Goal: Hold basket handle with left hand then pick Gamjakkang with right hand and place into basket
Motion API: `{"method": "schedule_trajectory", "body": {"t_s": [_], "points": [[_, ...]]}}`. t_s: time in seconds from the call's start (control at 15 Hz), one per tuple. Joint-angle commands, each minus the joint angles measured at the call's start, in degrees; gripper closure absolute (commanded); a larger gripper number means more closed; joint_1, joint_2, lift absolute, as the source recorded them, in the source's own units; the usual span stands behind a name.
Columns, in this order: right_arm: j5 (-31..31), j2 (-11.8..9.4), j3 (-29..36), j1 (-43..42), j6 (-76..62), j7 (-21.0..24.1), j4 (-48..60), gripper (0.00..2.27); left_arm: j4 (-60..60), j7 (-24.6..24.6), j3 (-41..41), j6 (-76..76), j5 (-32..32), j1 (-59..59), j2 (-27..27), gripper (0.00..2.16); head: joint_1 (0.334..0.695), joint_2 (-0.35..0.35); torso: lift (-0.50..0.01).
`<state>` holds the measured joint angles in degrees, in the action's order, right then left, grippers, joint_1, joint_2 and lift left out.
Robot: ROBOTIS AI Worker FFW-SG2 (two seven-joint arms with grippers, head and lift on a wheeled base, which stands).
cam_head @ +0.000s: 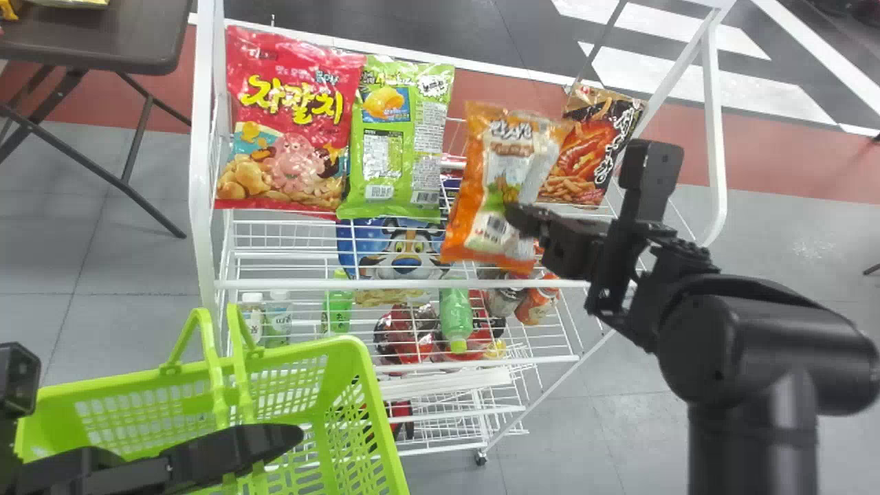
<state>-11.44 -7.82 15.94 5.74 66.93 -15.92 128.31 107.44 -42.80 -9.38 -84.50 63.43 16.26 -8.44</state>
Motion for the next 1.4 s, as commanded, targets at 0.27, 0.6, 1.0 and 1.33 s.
{"method": "schedule_trajectory", "body": {"t_s": [0.27, 0.6, 1.0, 1.33], "points": [[-9.04, 0.26, 1.38, 6.56, 23.15, -2.62, 16.36, 2.26, -0.48, 0.08, -0.02, 0.16, 0.12, -0.52, 0.17, 2.15, 0.695, -0.35, -0.017], [-9.13, 0.97, -9.08, 8.41, 23.15, -2.8, 20.84, 2.26, -0.57, 0.08, -0.11, -0.01, 0.29, -0.61, 0.44, 2.15, 0.695, -0.285, -0.017], [1.68, 0.79, -27.54, 9.2, 23.15, -2.53, 16.01, 2.26, -0.48, 0.26, -0.46, -0.01, 1.26, -0.7, 0.35, 2.15, 0.695, -0.114, -0.017], [7.39, -0.61, -34.48, 8.85, 23.15, -5.26, 9.15, 1.46, -0.57, 0.08, -0.64, 0.16, 1.52, -0.79, 0.26, 2.15, 0.695, -0.025, -0.017]]}}
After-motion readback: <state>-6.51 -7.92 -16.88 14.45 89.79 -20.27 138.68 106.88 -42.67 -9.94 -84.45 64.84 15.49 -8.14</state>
